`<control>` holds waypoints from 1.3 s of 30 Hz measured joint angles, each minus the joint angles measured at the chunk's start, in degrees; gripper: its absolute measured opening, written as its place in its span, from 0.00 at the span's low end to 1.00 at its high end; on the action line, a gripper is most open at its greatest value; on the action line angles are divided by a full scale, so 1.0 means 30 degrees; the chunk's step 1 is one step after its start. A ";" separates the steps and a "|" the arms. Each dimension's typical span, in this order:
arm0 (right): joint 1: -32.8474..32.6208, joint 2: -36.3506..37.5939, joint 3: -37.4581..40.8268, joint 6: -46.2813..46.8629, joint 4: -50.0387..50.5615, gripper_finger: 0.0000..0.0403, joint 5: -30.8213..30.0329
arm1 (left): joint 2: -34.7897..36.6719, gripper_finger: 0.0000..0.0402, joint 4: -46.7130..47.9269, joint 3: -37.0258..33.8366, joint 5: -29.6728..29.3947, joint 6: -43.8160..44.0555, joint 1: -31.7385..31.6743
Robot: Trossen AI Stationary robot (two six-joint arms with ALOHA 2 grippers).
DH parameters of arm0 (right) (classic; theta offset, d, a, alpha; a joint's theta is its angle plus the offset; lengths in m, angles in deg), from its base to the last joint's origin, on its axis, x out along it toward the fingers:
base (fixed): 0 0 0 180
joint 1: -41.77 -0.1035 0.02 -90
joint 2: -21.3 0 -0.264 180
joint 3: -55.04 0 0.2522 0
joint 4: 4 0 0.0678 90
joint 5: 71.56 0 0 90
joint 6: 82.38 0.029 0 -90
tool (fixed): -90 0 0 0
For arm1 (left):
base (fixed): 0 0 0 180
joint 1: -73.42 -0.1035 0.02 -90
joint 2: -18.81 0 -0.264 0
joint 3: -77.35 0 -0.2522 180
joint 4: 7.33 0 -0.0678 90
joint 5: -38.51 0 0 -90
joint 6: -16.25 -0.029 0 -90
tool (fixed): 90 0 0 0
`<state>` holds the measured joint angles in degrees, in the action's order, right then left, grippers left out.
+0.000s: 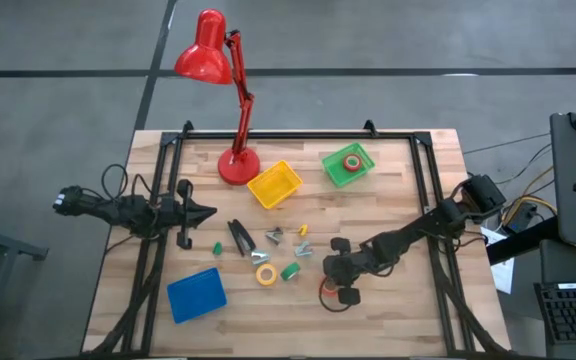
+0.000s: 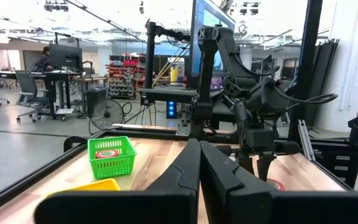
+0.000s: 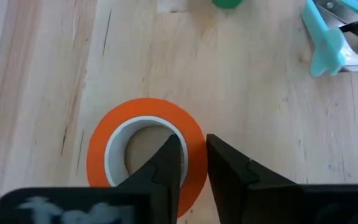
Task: Pick and place Stapler, Stapler remover, tape
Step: Put the orange tape into the green bin
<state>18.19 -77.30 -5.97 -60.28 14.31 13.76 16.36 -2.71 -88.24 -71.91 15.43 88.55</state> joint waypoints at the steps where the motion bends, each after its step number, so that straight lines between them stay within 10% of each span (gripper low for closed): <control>1: 0.0059 0.0073 0.0000 -0.0040 0.0081 0.13 0.0013 | 0.0000 0.02 0.0000 0.0000 -0.0007 -0.0007 -0.0007; 19: 0.3164 0.4459 -0.0401 -0.3206 0.4195 0.12 -0.1216 | -0.0007 0.02 0.0136 -0.0005 -0.0006 -0.0003 -0.0004; 39: 1.3874 1.0636 -0.0408 -0.7153 0.7198 0.13 -0.2450 | -0.0007 0.02 0.0270 -0.0006 -0.0007 0.0001 -0.0003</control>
<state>59.81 -45.39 -7.19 -81.74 35.90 6.41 16.33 -1.90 -88.26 -71.93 15.43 88.54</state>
